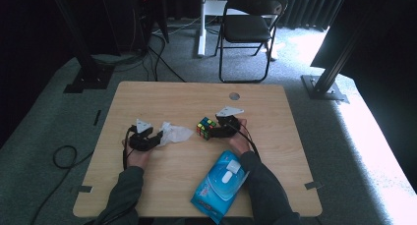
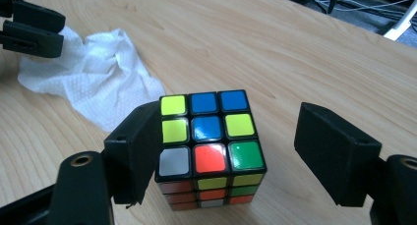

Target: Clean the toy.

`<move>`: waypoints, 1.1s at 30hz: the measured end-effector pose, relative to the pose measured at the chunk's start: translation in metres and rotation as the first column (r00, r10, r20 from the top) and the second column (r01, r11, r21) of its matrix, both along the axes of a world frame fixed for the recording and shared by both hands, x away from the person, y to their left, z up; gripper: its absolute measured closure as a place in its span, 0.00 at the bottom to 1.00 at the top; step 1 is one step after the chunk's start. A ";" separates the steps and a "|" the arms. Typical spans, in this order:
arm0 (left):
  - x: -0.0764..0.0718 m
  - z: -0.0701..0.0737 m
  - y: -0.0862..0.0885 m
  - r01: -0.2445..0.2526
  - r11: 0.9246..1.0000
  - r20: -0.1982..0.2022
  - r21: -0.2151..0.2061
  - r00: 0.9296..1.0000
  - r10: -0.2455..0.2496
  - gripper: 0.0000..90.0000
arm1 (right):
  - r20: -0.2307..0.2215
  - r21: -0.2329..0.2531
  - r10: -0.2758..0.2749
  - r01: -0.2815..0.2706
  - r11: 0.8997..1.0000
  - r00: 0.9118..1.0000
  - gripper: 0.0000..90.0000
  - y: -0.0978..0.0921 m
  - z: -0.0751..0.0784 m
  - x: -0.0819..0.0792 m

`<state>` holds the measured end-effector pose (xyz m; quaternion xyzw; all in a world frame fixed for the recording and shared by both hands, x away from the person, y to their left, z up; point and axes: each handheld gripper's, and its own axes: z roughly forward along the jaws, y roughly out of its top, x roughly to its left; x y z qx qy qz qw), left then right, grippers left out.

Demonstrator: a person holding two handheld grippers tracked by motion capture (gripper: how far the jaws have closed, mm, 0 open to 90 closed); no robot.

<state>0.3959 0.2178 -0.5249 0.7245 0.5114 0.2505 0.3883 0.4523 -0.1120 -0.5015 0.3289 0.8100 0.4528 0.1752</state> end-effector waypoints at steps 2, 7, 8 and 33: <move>-0.001 0.002 0.002 -0.004 1.000 0.006 -0.006 1.000 0.004 0.57 | 0.002 0.007 -0.007 0.007 1.000 1.000 0.29 -0.002 0.000 0.000; -0.003 0.006 0.007 -0.010 1.000 0.019 -0.017 1.000 0.010 0.56 | 0.015 0.023 -0.016 0.016 1.000 1.000 0.30 -0.007 0.002 -0.002; -0.003 0.007 0.008 -0.012 1.000 0.021 -0.018 1.000 0.012 0.56 | 0.022 0.023 -0.021 0.021 1.000 1.000 0.31 -0.008 0.003 -0.002; -0.005 0.009 0.014 -0.035 0.999 0.037 -0.039 0.999 0.036 0.55 | 0.023 0.023 -0.266 0.265 0.964 0.964 0.84 -0.029 -0.001 0.002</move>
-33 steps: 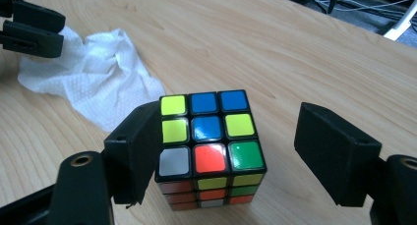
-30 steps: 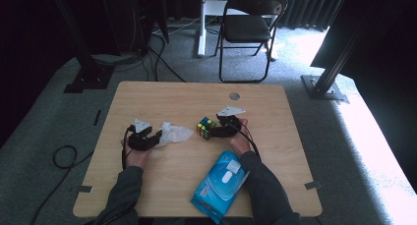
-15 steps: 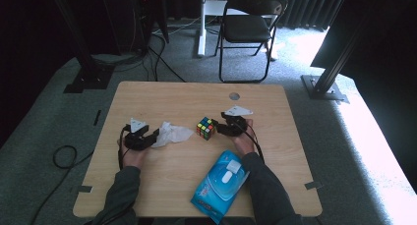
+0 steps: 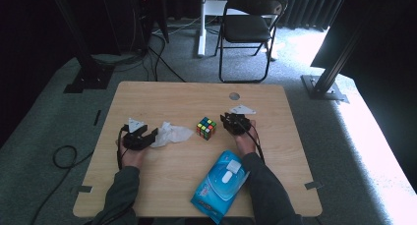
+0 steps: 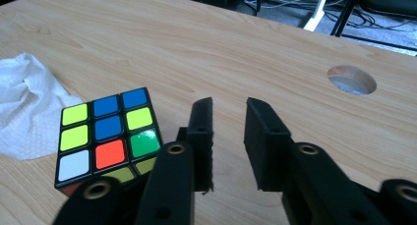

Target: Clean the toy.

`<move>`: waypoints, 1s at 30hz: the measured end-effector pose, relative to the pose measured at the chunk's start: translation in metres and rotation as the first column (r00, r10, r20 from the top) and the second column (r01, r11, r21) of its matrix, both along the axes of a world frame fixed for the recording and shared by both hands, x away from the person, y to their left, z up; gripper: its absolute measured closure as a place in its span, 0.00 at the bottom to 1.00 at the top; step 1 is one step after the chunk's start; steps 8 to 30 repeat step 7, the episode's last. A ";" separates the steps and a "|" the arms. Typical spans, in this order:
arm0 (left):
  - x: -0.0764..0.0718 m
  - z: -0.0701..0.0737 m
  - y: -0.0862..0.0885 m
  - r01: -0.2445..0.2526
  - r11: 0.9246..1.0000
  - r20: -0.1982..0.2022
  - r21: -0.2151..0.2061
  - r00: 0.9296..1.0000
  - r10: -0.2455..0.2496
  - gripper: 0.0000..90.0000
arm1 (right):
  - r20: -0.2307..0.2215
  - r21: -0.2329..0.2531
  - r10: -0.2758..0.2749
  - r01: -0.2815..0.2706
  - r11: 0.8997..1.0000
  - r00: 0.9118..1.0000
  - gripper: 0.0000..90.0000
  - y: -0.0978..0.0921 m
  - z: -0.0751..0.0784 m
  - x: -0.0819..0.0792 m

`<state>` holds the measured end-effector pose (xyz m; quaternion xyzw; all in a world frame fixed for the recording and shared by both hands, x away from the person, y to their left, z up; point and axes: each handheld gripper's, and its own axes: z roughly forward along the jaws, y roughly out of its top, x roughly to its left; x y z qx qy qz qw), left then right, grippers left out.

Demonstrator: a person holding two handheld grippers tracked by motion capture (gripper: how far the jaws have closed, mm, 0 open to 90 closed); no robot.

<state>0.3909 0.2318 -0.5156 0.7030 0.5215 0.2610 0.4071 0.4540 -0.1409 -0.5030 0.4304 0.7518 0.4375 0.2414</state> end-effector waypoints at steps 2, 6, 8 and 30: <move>0.000 0.000 0.000 0.000 1.000 0.000 0.000 1.000 0.000 0.55 | -0.003 -0.005 -0.002 0.002 1.000 1.000 0.85 0.001 0.000 0.000; 0.001 0.000 0.000 0.001 1.000 -0.001 -0.002 1.000 -0.001 0.55 | -0.010 -0.019 -0.009 0.009 1.000 1.000 0.91 0.001 -0.001 0.001; 0.001 0.000 -0.001 0.000 1.000 -0.001 -0.003 1.000 0.000 0.55 | -0.009 -0.021 -0.011 0.010 1.000 1.000 0.92 0.002 -0.001 0.001; 0.001 0.000 -0.001 0.000 1.000 -0.001 -0.003 1.000 0.000 0.55 | -0.009 -0.021 -0.011 0.010 1.000 1.000 0.92 0.002 -0.001 0.001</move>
